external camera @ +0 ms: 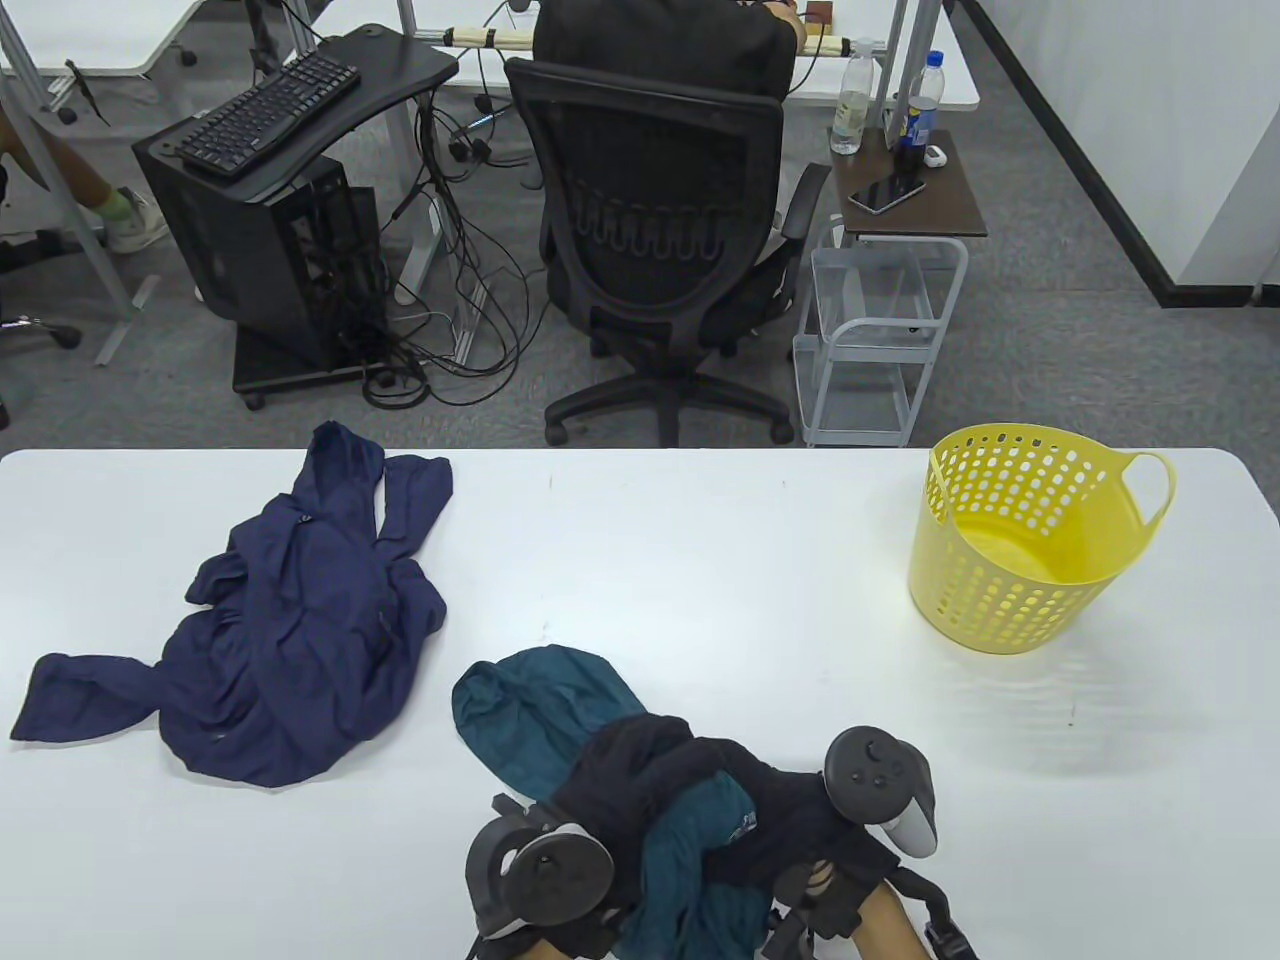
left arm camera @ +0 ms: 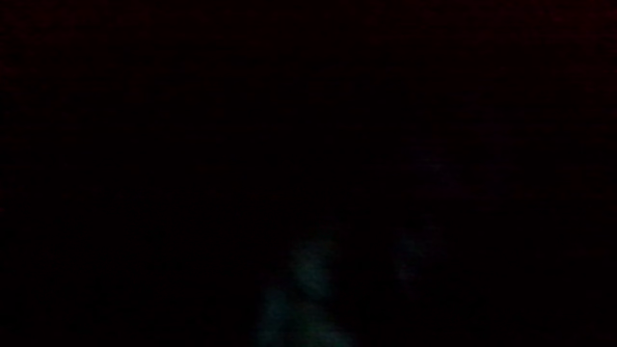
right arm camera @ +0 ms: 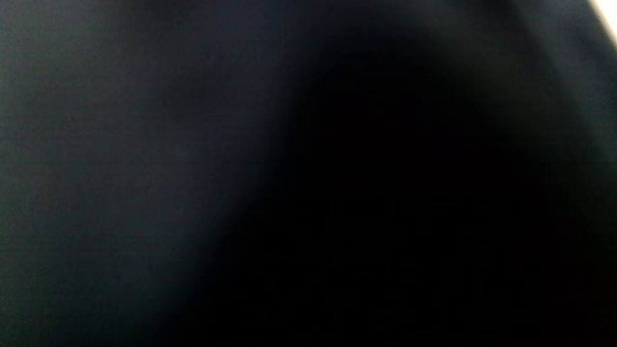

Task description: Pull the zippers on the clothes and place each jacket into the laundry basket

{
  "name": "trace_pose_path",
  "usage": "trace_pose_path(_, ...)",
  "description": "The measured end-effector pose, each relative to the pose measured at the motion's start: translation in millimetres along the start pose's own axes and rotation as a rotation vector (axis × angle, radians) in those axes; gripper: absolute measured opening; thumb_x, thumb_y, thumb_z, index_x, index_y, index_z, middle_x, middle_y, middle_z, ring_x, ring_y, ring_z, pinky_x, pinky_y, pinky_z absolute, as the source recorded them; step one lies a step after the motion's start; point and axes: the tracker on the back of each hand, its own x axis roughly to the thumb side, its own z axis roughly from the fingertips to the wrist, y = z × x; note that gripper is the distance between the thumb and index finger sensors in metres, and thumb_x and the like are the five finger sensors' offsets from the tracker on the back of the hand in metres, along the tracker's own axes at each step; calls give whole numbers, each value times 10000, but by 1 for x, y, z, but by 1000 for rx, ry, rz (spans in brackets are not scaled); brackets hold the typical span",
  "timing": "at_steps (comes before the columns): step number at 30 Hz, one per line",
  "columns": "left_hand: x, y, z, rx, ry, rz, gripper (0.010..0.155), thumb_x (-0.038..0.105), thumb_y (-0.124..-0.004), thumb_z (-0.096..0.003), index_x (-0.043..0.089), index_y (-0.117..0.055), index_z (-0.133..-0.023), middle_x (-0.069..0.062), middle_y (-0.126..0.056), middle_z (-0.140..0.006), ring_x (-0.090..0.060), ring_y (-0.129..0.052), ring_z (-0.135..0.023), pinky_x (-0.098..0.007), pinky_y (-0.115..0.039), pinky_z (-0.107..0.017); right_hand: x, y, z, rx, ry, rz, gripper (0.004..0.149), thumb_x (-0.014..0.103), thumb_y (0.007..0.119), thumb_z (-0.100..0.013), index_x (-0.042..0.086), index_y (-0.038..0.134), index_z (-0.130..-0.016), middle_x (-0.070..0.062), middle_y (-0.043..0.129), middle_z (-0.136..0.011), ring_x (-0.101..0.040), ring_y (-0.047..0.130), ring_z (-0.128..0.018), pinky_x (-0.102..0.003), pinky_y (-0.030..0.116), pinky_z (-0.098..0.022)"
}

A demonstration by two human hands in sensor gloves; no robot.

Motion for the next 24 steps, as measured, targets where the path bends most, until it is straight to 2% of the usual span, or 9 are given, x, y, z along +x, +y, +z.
trace_pose_path(3,-14,2,-5,-114,53,120,844,603,-919,-305,431,-504,-1019,82,-598,-1097,-293,-717,-953,-526,-703,-637,0,-12,3,-33,-4,-10,715,460,1036,-381,395,660,-986,36,941,-816,-200,1094,-443,-385,925,-381)
trace_pose_path(5,-22,3,-6,-147,76,203,865,626,-906,-302,420,-491,-1032,67,-610,-1106,-323,-698,-975,-561,-676,-649,0,-19,6,-66,-21,-39,676,456,1026,-390,420,681,-970,38,947,-805,-202,1090,-427,-385,922,-369)
trace_pose_path(11,-41,-1,-9,-376,110,407,946,699,-853,-300,439,-370,-1071,75,-513,-1178,-363,-574,-1067,-633,-566,-700,5,-44,16,-104,-96,-148,621,450,1015,-396,450,718,-942,40,954,-792,-198,1086,-410,-379,920,-360)
trace_pose_path(15,-55,-17,-8,-554,124,528,1027,737,-846,-281,461,-268,-1084,74,-373,-1237,-408,-380,-1119,-689,-450,-716,10,-52,21,-38,-205,-303,621,450,1010,-404,444,713,-949,37,952,-797,-200,1085,-413,-380,920,-365)
trace_pose_path(17,-57,-32,-6,-754,115,555,1039,731,-850,-289,510,-205,-1073,80,-243,-1254,-413,-207,-1121,-704,-340,-730,17,-53,23,59,-278,-393,621,454,1006,-411,446,705,-954,40,948,-805,-197,1083,-422,-379,919,-372)
trace_pose_path(18,-56,-36,-5,-813,121,537,1027,714,-858,-296,533,-202,-1066,92,-195,-1253,-404,-128,-1117,-706,-289,-734,19,-53,23,88,-306,-427,622,458,1003,-414,449,700,-957,43,944,-811,-195,1083,-426,-377,919,-377)
trace_pose_path(20,-54,-49,-3,-916,135,424,953,680,-867,-319,557,-290,-1067,97,-181,-1248,-400,-87,-1102,-704,-255,-732,26,-52,24,153,-369,-511,623,458,1002,-419,448,696,-962,43,940,-818,-198,1080,-436,-380,915,-384)
trace_pose_path(22,-51,-59,-3,-949,144,315,760,627,-876,-340,581,-529,-1015,115,-248,-1242,-382,-131,-1101,-694,-273,-732,30,-54,26,169,-408,-556,625,454,1000,-426,449,689,-968,42,932,-832,-203,1076,-452,-386,910,-398)
trace_pose_path(24,-50,-65,-2,-943,169,267,531,560,-866,-371,537,-758,-890,140,-366,-1227,-358,-168,-1105,-679,-298,-733,30,-61,30,118,-423,-567,632,452,998,-428,448,681,-975,41,923,-845,-209,1070,-471,-393,904,-411)
